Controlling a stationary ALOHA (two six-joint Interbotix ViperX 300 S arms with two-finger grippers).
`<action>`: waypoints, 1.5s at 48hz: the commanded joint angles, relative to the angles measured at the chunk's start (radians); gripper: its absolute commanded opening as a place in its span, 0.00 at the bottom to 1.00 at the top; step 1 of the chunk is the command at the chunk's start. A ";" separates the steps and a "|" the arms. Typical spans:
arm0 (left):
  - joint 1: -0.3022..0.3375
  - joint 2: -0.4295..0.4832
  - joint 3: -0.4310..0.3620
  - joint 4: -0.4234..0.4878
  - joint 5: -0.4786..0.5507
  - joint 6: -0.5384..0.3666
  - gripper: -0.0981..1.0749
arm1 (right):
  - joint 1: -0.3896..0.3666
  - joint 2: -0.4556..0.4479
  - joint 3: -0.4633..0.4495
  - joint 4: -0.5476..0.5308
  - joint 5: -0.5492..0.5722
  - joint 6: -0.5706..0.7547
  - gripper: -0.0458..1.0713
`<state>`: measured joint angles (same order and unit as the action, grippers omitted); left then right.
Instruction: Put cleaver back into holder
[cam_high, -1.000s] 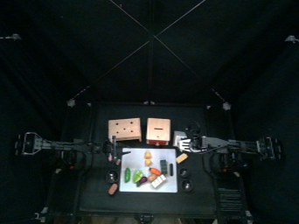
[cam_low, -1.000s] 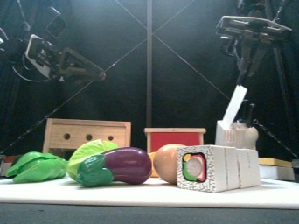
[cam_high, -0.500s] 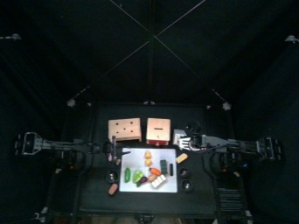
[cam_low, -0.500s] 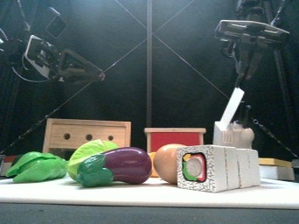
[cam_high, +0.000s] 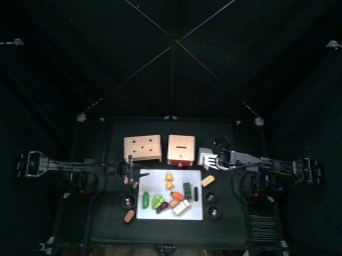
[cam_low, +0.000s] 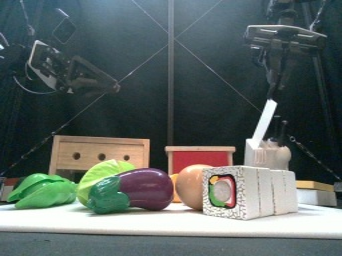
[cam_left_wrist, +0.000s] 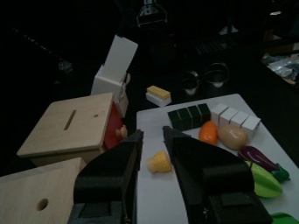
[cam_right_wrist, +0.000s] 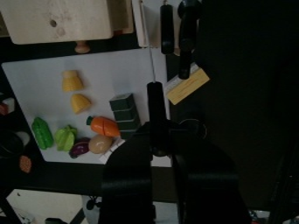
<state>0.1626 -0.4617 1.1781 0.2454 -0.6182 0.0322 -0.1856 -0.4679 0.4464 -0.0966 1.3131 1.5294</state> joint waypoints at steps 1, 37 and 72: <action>0.003 -0.002 -0.011 0.002 -0.003 -0.002 0.68 | -0.008 -0.002 -0.026 0.002 0.005 0.003 0.37; 0.000 -0.006 -0.009 0.003 -0.003 -0.002 0.68 | -0.034 0.077 -0.155 0.052 0.072 0.040 0.37; -0.002 -0.008 -0.005 0.005 -0.003 -0.002 0.68 | -0.048 0.135 -0.202 0.058 0.143 0.009 0.37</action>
<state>0.1611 -0.4663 1.1827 0.2485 -0.6167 0.0322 -0.2270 -0.3191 0.2608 -0.0383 1.4527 1.5401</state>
